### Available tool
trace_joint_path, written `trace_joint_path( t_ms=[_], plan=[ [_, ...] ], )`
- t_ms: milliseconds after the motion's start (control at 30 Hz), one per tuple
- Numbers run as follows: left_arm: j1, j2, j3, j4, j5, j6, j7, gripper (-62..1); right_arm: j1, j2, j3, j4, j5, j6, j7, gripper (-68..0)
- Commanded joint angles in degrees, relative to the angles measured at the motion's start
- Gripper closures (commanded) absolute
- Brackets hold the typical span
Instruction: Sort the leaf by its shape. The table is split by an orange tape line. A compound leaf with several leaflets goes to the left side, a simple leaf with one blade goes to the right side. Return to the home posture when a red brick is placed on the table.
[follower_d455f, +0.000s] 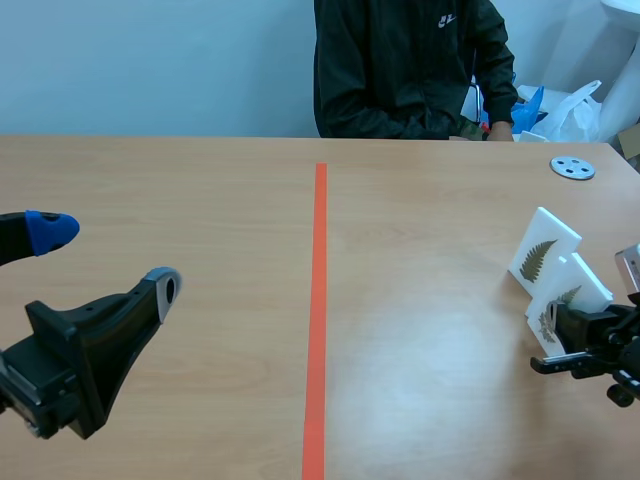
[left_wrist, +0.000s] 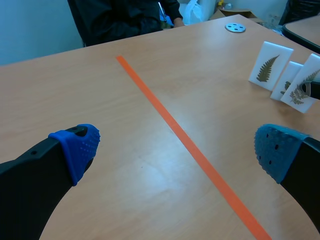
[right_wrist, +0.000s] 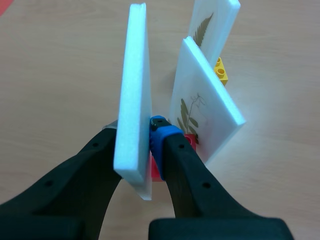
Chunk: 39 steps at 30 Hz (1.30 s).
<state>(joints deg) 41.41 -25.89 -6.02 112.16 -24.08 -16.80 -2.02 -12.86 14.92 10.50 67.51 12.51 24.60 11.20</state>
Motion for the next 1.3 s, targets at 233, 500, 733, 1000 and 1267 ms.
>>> trace_joint_path(
  t_ms=[233,500,733,1000,1267],
  plan=[
    [-1.49,-0.02,-0.31,0.70,-0.37,-0.87,-1.14,-62.3,2.25,0.57,0.37,-4.39,0.83,-0.15,3.39,-1.3],
    [-1.60,-0.02,-0.31,0.70,-0.37,-0.90,-1.14,-62.3,2.23,-0.26,0.37,-5.01,0.83,-0.15,3.28,-7.0],
    [-1.60,-0.02,-0.31,0.70,-0.37,-0.90,-1.14,-62.3,2.23,-0.31,0.37,-5.01,0.92,-0.11,3.32,-14.4],
    [-1.60,-0.02,-0.31,0.70,-0.37,-0.90,-1.11,-62.3,2.19,-0.15,0.85,-2.73,2.10,0.76,3.26,-14.4],
    [-1.57,-0.02,-0.31,0.70,-0.37,-0.90,-0.94,-62.3,2.03,-0.15,3.89,1.99,2.60,6.01,1.68,-26.5]
  ],
)
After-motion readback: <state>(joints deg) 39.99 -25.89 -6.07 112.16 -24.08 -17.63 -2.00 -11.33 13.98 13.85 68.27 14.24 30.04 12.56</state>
